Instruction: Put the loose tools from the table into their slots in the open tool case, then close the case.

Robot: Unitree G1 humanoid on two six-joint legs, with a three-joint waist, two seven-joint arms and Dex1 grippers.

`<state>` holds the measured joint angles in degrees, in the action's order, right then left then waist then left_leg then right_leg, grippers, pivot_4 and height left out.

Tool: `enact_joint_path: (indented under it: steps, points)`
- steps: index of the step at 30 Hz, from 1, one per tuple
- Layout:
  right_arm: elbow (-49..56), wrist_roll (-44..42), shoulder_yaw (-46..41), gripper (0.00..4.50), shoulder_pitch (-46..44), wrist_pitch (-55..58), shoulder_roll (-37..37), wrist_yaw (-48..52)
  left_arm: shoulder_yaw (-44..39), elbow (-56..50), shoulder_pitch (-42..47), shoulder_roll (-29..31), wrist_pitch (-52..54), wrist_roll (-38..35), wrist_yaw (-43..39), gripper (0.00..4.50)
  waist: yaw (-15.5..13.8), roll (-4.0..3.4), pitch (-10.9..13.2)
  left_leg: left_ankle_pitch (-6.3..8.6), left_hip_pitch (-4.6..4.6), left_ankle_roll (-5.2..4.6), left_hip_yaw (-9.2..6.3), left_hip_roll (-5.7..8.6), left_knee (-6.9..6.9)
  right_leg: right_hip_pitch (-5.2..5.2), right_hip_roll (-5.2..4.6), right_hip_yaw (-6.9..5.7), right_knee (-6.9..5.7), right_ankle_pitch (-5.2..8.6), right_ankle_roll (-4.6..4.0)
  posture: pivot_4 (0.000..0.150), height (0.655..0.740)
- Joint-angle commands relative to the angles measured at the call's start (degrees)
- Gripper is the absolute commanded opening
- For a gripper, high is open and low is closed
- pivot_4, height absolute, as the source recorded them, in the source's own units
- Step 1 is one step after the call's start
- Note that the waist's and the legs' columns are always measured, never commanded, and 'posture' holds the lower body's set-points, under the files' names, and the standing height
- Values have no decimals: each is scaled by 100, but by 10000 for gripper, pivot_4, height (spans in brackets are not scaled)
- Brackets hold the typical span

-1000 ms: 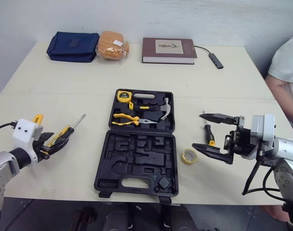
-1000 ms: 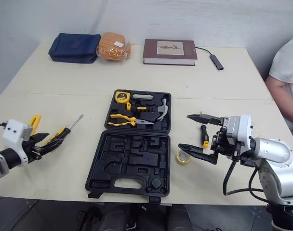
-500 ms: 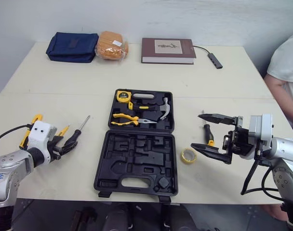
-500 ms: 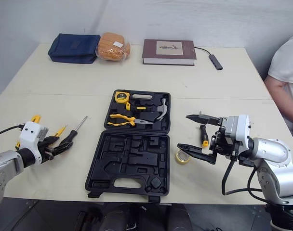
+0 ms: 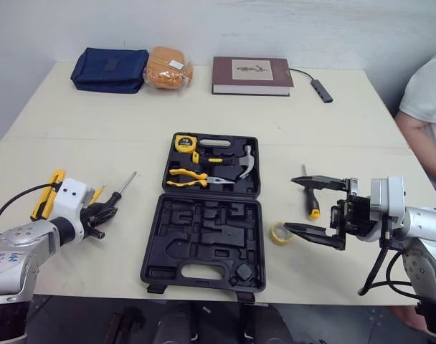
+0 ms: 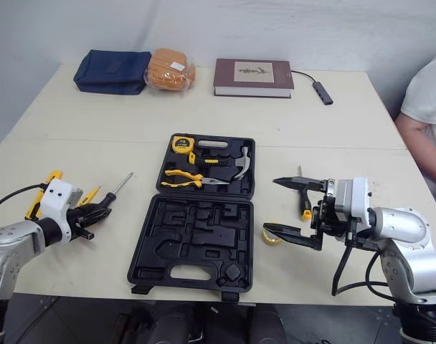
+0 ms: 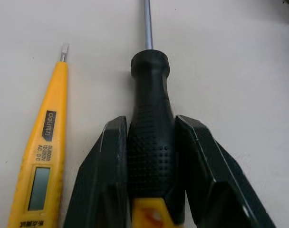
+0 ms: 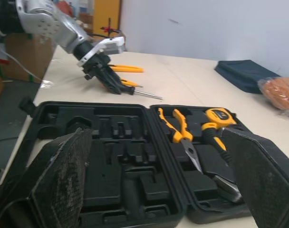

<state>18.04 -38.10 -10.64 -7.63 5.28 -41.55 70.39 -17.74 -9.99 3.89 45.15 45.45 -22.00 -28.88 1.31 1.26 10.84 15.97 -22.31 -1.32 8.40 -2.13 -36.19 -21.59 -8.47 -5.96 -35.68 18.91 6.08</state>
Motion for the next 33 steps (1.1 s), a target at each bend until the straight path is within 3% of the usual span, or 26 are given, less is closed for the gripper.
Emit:
enact_joint_path:
  steps: [1,6,11,15,23,33]
  points:
    - [63,-16,-88,45000,-11,-156,31,58,46,98,-8,-112,-185,87,-37,8433,-1,0,0,0,1,0,0,0,0,1,0,0,-1,0,0,1500,7400]
    - [35,62,-385,45000,177,-249,-85,-44,-407,-161,346,4,-1233,-230,-718,8433,-83,5,3,-4,-4,6,-3,0,-1,-2,0,-3,-1,0,0,1500,7400]
    - [-68,210,-550,45000,309,-274,-296,40,-44,-465,805,444,-1924,-581,-2103,8433,-128,5,3,-2,-8,6,1,4,-3,-3,-2,-5,6,0,0,1500,7400]
    - [-225,286,-580,45000,344,-384,-320,82,906,-462,1464,846,-2515,-235,-3118,8433,-125,5,3,-4,-6,3,6,5,-1,-2,4,-20,7,-1,1,1500,7400]
    - [-298,312,-597,45000,627,-476,-341,234,3001,179,3355,637,-3075,1279,-3892,8433,-128,7,5,-19,-7,-33,18,9,-12,-2,48,-30,3,-5,10,1500,7400]
    - [-44,328,-666,45000,1000,-511,-285,139,3627,618,3871,321,-3107,2087,-4061,8433,-132,7,5,-8,-23,-42,15,-24,-83,-3,79,-22,-19,-5,10,1500,7400]
